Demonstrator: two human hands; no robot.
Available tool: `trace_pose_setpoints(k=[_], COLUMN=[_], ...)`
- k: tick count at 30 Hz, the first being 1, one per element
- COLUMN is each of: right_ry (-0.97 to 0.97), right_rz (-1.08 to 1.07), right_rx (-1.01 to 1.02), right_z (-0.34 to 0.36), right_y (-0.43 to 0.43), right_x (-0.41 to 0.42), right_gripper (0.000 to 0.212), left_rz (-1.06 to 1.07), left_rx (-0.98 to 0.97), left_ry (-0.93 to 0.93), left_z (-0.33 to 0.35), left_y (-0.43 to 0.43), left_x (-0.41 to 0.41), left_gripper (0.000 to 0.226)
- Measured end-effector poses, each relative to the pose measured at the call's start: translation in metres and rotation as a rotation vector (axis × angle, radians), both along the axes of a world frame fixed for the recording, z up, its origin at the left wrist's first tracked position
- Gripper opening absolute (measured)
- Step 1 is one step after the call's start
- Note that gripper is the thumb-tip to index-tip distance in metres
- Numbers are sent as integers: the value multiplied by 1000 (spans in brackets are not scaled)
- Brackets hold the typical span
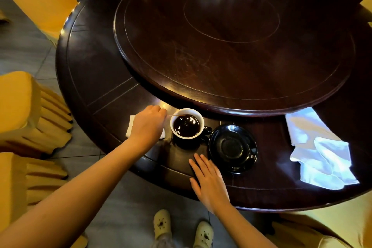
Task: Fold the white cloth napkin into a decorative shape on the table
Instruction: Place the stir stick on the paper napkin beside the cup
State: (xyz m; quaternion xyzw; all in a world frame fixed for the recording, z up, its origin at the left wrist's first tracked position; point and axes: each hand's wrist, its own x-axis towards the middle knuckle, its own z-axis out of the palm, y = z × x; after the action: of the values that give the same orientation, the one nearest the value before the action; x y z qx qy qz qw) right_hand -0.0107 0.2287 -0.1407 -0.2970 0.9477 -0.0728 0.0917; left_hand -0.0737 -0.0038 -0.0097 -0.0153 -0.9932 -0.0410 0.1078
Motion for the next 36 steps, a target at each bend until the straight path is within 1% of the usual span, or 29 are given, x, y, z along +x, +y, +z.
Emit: trace_pose_setpoints(k=[3, 9, 12, 17, 21, 24, 26, 28, 30, 36], right_ry=[8, 14, 19, 19, 20, 20, 15, 15, 21, 32], right_rz=[1, -8, -9, -5, -4, -6, -8, -14, -18, -13], right_rx=[-22, -43, -48, -30, -29, -28, -34, -35, -40, -56], right_z=[1, 1, 1, 3, 3, 3, 3, 4, 4, 5], right_y=[0, 0, -1, -1, -1, -1, -1, -1, -2, -2], right_x=[1, 1, 1, 1, 0, 1, 1, 1, 0, 1], right_gripper=[53, 53, 54, 53, 53, 53, 53, 52, 52, 52], left_rz=[65, 98, 153, 231, 301, 335, 380, 475, 566, 714], left_rx=[1, 16, 40, 104, 156, 211, 313, 467, 574, 614], left_ry=[19, 22, -3, -109, -274, -352, -342, -290, -237, -133], left_z=[0, -2, -3, -8, -18, -26, -32, -37, -43, -64], left_y=[-10, -16, -20, -23, -27, -29, -30, -31, -31, -26], left_x=[-2, 15, 24, 35, 40, 47, 53, 60, 69, 91], left_gripper=[12, 15, 17, 21, 22, 22, 21, 20, 18, 17])
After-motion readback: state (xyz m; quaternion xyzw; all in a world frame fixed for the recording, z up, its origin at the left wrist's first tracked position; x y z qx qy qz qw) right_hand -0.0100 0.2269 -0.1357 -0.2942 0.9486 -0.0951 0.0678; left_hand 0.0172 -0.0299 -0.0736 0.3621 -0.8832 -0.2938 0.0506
